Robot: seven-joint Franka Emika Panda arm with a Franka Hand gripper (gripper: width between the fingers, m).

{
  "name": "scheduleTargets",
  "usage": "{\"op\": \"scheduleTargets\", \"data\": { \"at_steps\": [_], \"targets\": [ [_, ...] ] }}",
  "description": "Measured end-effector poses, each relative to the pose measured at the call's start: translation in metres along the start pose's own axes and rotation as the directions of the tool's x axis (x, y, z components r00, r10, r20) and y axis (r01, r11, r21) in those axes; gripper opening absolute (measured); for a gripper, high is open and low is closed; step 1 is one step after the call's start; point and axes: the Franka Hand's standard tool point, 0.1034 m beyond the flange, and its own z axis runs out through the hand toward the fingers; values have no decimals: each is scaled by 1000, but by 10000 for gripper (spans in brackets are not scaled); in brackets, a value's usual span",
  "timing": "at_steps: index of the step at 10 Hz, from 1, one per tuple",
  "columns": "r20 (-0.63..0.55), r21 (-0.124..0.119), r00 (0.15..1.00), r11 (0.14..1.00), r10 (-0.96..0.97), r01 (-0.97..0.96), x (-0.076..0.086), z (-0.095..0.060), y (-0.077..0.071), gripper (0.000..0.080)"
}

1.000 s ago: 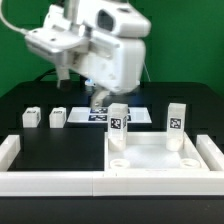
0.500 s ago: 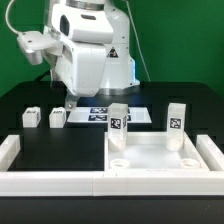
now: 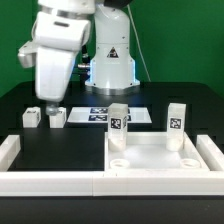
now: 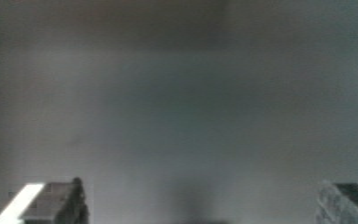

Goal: Assemble square table

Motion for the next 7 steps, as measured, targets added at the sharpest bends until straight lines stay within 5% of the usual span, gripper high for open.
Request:
{"op": "scheduleTargets", "data": {
  "at_steps": [3,7],
  "targets": [
    [-36,52,971,971,234,-232,-7,16,-15,648],
    [-20,66,862,861,506,-504,-2,17,-17,648]
  ]
}}
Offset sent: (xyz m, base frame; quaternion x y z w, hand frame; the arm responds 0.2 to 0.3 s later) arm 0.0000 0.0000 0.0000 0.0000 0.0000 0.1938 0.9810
